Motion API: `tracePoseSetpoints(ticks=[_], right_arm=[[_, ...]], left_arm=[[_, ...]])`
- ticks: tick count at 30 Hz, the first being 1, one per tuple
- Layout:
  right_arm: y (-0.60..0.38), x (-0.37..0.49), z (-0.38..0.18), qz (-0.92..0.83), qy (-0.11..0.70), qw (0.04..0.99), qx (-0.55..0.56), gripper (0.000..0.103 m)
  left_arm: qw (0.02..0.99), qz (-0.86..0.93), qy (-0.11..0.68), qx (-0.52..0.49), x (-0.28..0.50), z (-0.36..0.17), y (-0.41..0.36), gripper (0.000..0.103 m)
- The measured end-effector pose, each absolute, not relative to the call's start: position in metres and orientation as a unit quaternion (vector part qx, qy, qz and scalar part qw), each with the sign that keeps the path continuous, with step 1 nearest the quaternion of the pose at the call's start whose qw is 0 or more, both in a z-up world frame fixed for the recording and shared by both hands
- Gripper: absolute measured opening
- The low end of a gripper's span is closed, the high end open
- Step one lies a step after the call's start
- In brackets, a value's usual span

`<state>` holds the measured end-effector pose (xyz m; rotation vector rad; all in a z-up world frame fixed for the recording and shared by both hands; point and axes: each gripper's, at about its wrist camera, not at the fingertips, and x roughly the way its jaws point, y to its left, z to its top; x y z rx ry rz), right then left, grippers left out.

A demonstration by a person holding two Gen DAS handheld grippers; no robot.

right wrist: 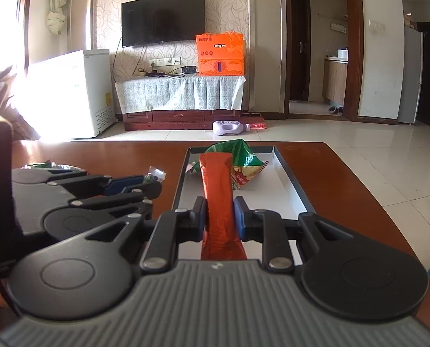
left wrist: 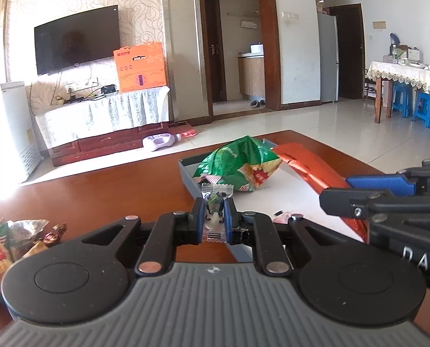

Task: Organize snacks
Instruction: 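Carry the candy with the left gripper and the orange bar with the right to the tray, then release the candy from the left gripper while the right lowers and releases the orange bar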

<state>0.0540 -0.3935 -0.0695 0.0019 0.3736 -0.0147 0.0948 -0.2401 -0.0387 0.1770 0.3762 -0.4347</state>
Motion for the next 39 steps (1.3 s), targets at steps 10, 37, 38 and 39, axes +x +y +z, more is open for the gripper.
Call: tracePoseSetpoints(ticks=[10,37,38,39], right_arm=[[-0.412,0.072,-0.076,-0.026,0.195,0.98,-0.014,0.024],[-0.435,0.087,-0.085,-0.033,0.219,0.975,0.008,0.024],[-0.435,0.087,-0.086,-0.033,0.219,0.975,0.008,0.024],[-0.435,0.088,-0.086,-0.032,0.22,0.975,0.008,0.024]], left_arm=[[0.954,-0.228,0.18,0.077,0.117,-0.044,-0.266,0.017],[0.946,-0.242,0.202,0.074,0.19,-0.064,-0.325,0.017],[0.946,-0.242,0.203,0.075,0.193,-0.064,-0.327,0.017],[0.946,-0.242,0.204,0.076,0.195,-0.065,-0.329,0.017]])
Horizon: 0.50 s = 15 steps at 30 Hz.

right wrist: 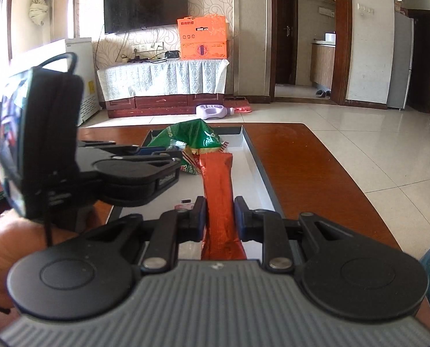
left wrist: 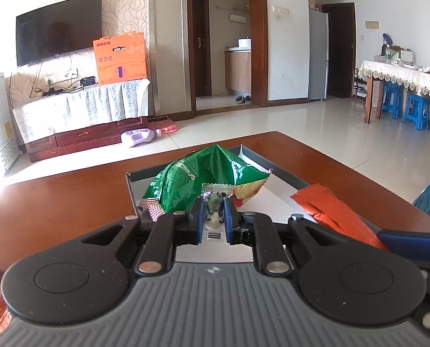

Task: Organize snacks
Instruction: 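Release the candy from the left gripper while the right lowers and releases the orange bar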

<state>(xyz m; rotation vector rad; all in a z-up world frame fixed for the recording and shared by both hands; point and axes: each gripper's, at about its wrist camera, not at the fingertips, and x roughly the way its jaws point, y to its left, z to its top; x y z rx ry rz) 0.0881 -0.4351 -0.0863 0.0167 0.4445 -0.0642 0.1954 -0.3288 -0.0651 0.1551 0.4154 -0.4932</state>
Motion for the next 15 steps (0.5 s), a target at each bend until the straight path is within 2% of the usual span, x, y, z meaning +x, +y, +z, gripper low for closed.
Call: tracePoseSetpoints(ticks=[4,6,8,10,15], right_arm=[[-0.4356,0.0897,-0.0883,-0.03,0.223,0.974,0.008,0.024],[-0.436,0.0901,-0.0892,-0.03,0.223,0.974,0.01,0.024],[-0.4358,0.0904,-0.0895,-0.03,0.224,0.974,0.01,0.024],[-0.435,0.0909,-0.0897,-0.029,0.224,0.974,0.01,0.024],[-0.4359,0.0913,-0.0909,-0.032,0.224,0.974,0.01,0.024]], left_arm=[[0.944,-0.236,0.217,0.08,0.2023,-0.0675,-0.3311,0.018],[0.943,-0.239,0.219,0.078,0.204,-0.0667,-0.3335,0.026],[0.944,-0.238,0.215,0.083,0.2033,-0.0658,-0.3345,0.05],[0.946,-0.236,0.206,0.087,0.2019,-0.0652,-0.3354,0.066],[0.945,-0.239,0.199,0.103,0.1973,-0.0664,-0.3368,0.067]])
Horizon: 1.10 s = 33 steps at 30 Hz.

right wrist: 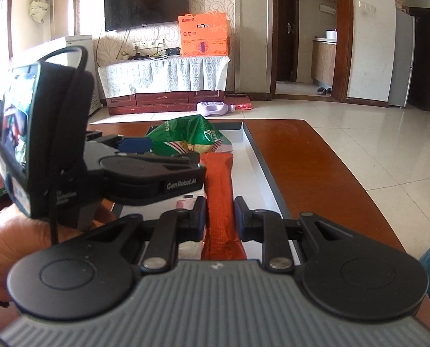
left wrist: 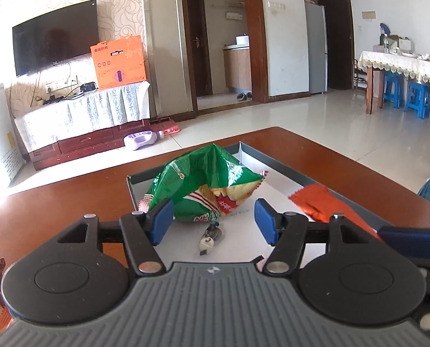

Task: Organize snacks
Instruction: 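Release the candy from the left gripper while the right lowers and releases the orange bar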

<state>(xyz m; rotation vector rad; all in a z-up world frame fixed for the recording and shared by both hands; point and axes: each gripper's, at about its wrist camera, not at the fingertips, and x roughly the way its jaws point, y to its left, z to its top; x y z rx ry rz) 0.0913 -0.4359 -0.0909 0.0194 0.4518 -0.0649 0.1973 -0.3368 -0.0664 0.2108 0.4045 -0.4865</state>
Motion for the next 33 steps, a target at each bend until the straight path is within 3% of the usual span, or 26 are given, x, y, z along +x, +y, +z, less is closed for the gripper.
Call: tracePoseSetpoints(ticks=[26,29,33], right_arm=[[-0.44,0.134,-0.111,-0.064,0.252,0.966,0.013,0.025],[-0.432,0.133,-0.111,-0.065,0.249,0.966,0.002,0.049],[-0.431,0.125,-0.108,-0.07,0.239,0.968,0.006,0.059]], left_arm=[[0.94,-0.256,0.201,0.102,0.156,-0.059,-0.26,0.068],[0.94,-0.254,0.201,0.105,0.153,-0.059,-0.258,0.068],[0.941,-0.252,0.202,0.102,0.15,-0.058,-0.253,0.068]])
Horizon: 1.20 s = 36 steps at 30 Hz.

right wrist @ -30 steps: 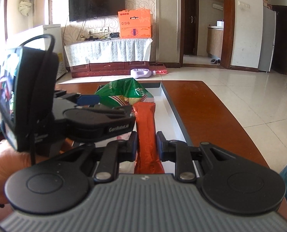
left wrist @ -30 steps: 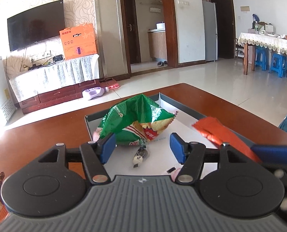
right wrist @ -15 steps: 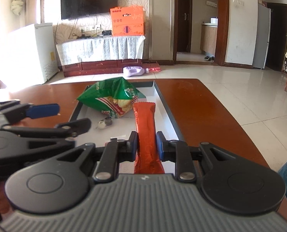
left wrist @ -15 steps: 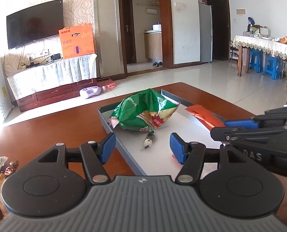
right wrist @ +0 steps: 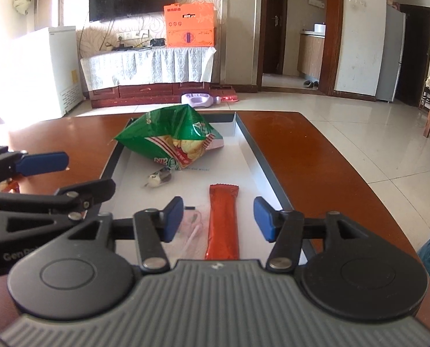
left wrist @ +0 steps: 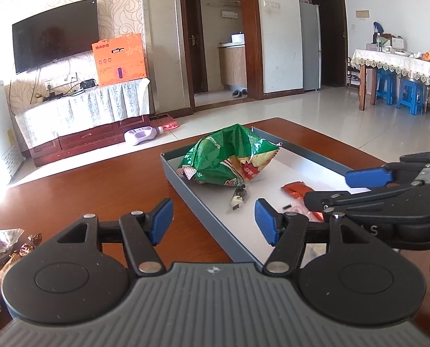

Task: Organize snacks
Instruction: 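Release the candy from the left gripper while the right lowers and releases the orange bar, then grasp the beige wrapped pastry with the left gripper while the right grasps the orange packet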

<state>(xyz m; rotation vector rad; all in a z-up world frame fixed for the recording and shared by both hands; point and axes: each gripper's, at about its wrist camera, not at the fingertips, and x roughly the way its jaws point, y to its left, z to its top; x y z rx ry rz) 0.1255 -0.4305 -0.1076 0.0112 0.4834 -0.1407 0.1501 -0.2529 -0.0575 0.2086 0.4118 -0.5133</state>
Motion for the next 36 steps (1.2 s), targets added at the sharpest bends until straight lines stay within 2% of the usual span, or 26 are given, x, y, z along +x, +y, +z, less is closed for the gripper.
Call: tracePoseSetpoints(ticks=[17,25,34,36], right_arm=[[-0.405,0.091,-0.084,-0.069,0.21,0.975,0.024,0.06],[-0.37,0.079,-0.078,-0.028,0.208,0.978,0.01,0.059],[-0.336,0.084,-0.076,0.021,0.215,0.976,0.016,0.059],[-0.327,0.086,-0.076,0.03,0.218,0.975,0.014,0.059]], left_arm=[[0.948,-0.229,0.2,0.095,0.112,-0.038,-0.212,0.07],[0.953,-0.195,0.214,0.092,0.091,-0.035,-0.159,0.071],[0.958,-0.105,0.25,0.094,0.087,-0.06,-0.077,0.075],[0.958,-0.107,0.251,0.089,0.088,-0.062,-0.067,0.078]])
